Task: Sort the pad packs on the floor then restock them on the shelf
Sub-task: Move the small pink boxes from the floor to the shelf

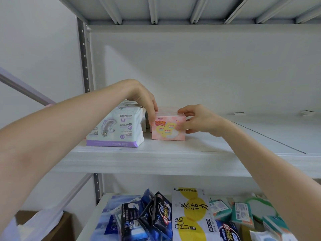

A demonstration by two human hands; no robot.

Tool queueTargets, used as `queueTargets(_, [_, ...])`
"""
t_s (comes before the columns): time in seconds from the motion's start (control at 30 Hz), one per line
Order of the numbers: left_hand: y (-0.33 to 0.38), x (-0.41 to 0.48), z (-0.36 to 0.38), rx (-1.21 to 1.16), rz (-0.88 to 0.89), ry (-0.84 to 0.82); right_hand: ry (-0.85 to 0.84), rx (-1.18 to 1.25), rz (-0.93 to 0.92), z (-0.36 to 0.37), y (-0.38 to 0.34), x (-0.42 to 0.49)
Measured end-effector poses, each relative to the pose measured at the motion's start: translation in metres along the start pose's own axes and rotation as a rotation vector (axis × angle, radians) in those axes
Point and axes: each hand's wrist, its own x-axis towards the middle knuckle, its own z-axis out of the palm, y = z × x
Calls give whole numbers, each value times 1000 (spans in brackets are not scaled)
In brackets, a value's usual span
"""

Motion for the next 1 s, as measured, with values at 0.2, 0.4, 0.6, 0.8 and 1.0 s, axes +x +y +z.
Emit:
queueTargets(0.2, [-2, -1, 2, -29, 14, 4, 5, 8, 10, 1, -2, -3])
queueTargets(0.4, [-2, -4, 4, -51, 35, 5, 41, -12, -7, 5, -1, -8])
queueTargets(0.6, [2, -11, 9, -28, 48, 103, 227, -219, -125, 11, 3, -14])
queueTargets(0.8, [11, -27, 22, 135, 69, 354, 324, -408, -178, 12, 2, -29])
queueTargets(1.0, [30, -65, 49, 289, 135, 648, 470, -648, -194, 5, -3, -65])
